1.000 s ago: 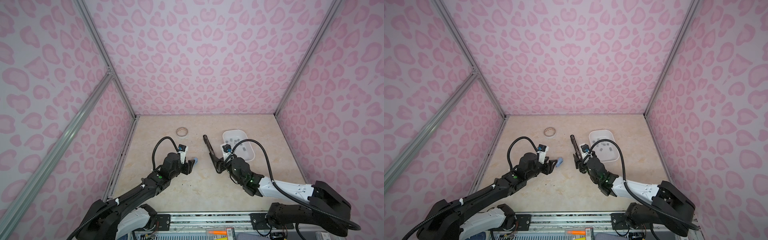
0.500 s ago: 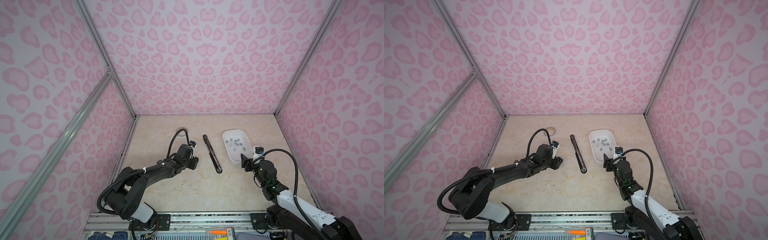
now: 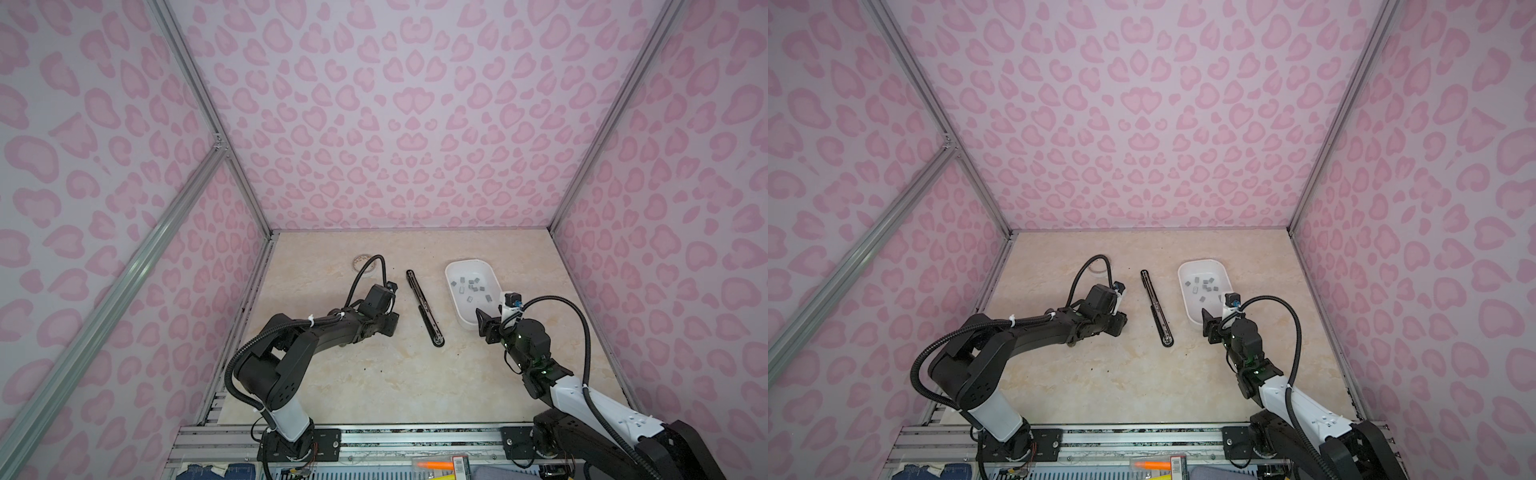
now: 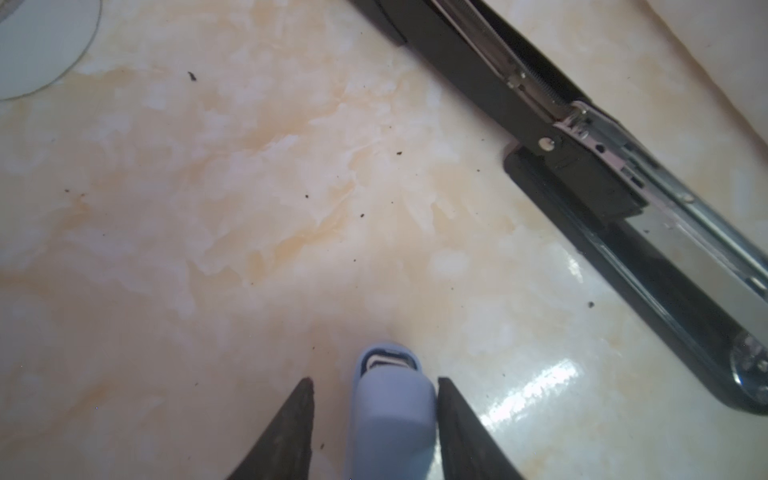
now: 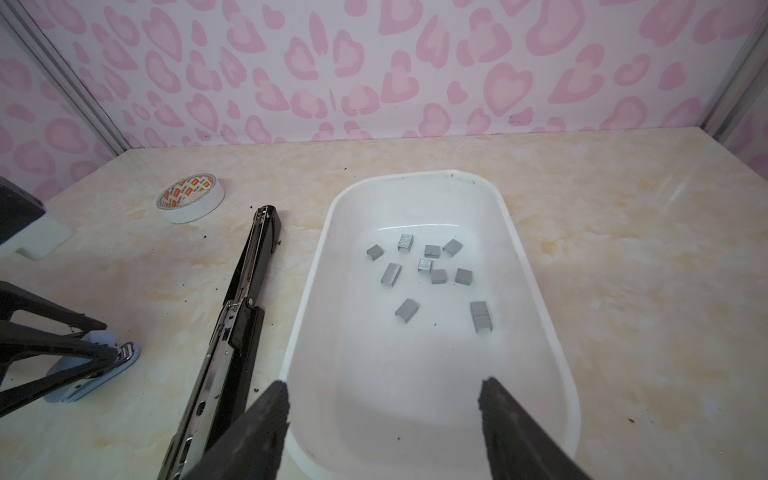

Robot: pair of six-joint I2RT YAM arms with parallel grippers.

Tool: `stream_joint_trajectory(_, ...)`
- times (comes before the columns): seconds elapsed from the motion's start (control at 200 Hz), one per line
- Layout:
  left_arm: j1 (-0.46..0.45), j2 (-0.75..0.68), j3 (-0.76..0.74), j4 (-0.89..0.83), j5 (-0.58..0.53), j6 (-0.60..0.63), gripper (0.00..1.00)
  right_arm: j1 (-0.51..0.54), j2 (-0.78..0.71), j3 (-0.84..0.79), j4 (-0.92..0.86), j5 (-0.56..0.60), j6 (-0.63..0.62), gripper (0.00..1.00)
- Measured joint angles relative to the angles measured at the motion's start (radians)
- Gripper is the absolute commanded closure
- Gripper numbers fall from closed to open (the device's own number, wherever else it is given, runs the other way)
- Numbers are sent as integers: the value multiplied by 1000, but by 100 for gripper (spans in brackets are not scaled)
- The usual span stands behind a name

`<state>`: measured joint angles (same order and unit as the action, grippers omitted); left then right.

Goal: Load the staples into the stapler
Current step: 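Grasp the small light-blue stapler with the left gripper while right moves over tray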

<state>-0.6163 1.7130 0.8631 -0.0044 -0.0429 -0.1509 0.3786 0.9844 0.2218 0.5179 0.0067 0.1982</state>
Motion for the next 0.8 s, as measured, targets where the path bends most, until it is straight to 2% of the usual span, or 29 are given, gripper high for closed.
stream_joint_trajectory(0.055,0,14,9,-2,-3,5,63,6,16,12,0,-6,-5,28)
stream_joint_trajectory(0.085,0,21,13,-2,-3,6,70,11,25,18,0,-8,-10,28)
stream_joint_trajectory(0.135,0,26,18,-6,-2,12,73,20,38,27,0,-11,-16,28)
stream_joint_trajectory(0.27,0,22,20,-16,4,15,76,34,65,46,-7,-11,-29,29)
stream_joint_trajectory(0.305,0,14,20,-22,10,15,75,39,69,50,-10,-10,-34,29)
stream_joint_trajectory(0.415,0,-19,19,-24,29,16,65,63,73,53,-16,4,-42,28)
stream_joint_trajectory(0.44,0,-24,19,-24,35,16,59,69,74,53,-16,5,-47,28)
stream_joint_trajectory(0.495,0,-29,19,-24,44,16,55,77,74,54,-21,9,-53,28)
stream_joint_trajectory(0.8,-1,-23,19,-25,62,16,54,95,79,61,-33,35,-68,28)
